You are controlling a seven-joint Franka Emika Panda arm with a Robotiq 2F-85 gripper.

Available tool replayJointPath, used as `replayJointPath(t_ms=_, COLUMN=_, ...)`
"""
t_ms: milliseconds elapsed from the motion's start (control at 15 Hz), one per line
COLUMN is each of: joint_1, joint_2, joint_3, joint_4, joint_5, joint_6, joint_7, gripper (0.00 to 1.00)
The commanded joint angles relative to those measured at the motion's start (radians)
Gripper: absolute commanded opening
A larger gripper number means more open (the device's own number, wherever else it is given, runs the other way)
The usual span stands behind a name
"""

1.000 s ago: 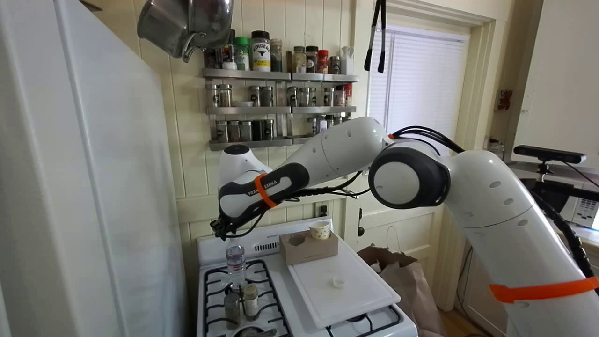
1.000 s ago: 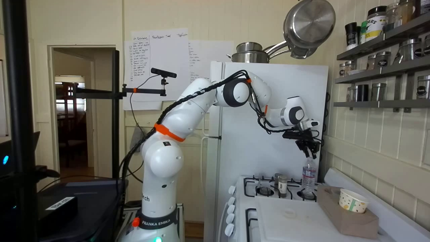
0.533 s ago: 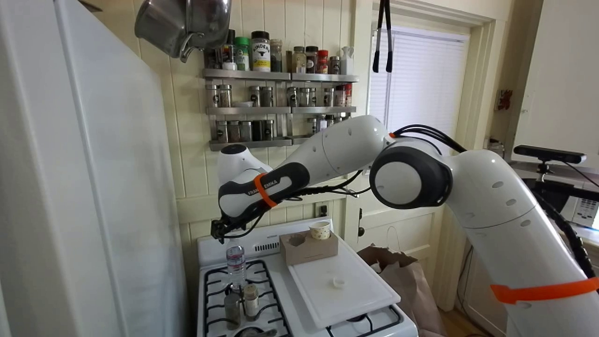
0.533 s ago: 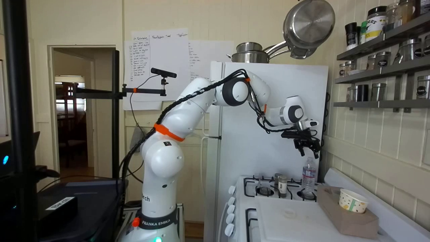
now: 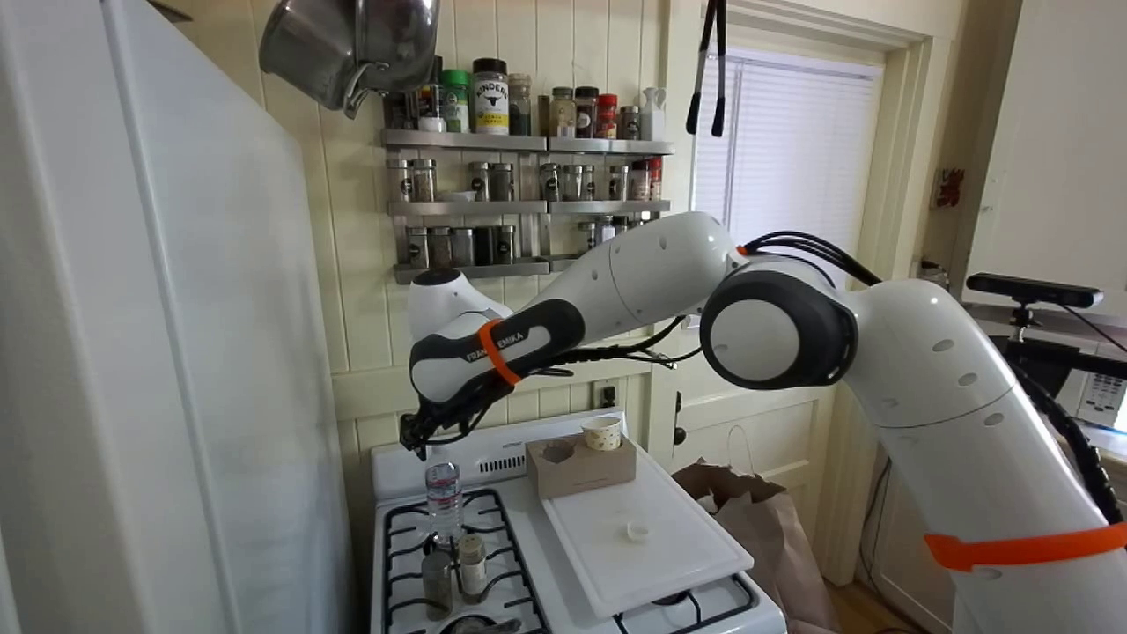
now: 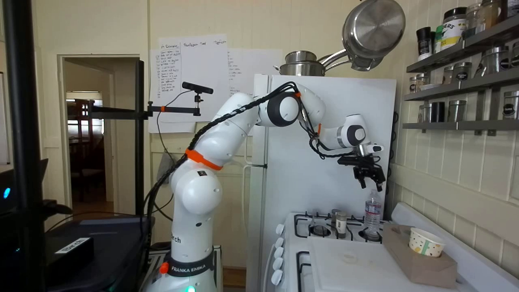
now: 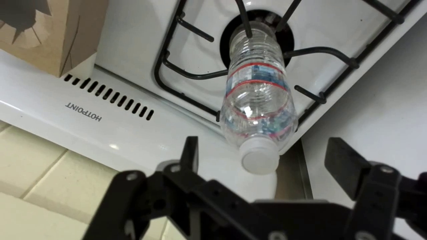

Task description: Take the spice bottle off of the tray and put the water bottle on the tray

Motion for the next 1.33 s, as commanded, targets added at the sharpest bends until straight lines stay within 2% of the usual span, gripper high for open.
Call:
replayJointPath(t_ms=0, joint_1=-0.013, joint_2=-0.006, joint_3=0.011, joint_4=-0.005, joint_5=0.024, joint_6=-0.032, joint_7=0.019, gripper=0.95)
replayJointPath(t_ms=267, joint_1=-0.029, joint_2=0.001, joint_3=0.019, joint_4=0.003, joint_5=0.055, joint_6=-0.042, joint_7=0.011, gripper=0.82)
replayJointPath(t_ms=333, joint_1=-0.030, joint_2=0.001, joint_3=0.019, joint_4=0.002, joint_5=0.058, joint_6=-0.042, joint_7=0.012, gripper=0.58)
replayJointPath(t_ms=467, joint_1=-0.034, joint_2=0.003, joint_3=0.021, joint_4=0.003, joint_5=0.064, joint_6=-0.039, joint_7=0.009, gripper=0.54)
replayJointPath(t_ms=933, joint_1=-0.025, joint_2=0.013, joint_3=0.014, joint_4=0.013, joint_5=0.035, joint_6=-0.015, joint_7=-0.010, gripper=0.01)
replayJointPath(t_ms=1133, joint_1=-0.022, joint_2=0.010, joint_3=0.015, joint_4=0.012, joint_5=0.032, joint_6=-0.021, joint_7=-0.013, gripper=0.00)
replayJointPath(t_ms=1200, joint_1=-0.025, joint_2=0.008, joint_3=0.021, joint_4=0.013, joint_5=0.042, joint_6=-0.033, joint_7=-0.019, gripper=0.17)
replayJointPath(t_ms=1267, joint_1=-0.026, joint_2=0.003, joint_3=0.023, joint_4=0.010, joint_5=0.044, joint_6=-0.036, joint_7=-0.021, gripper=0.28)
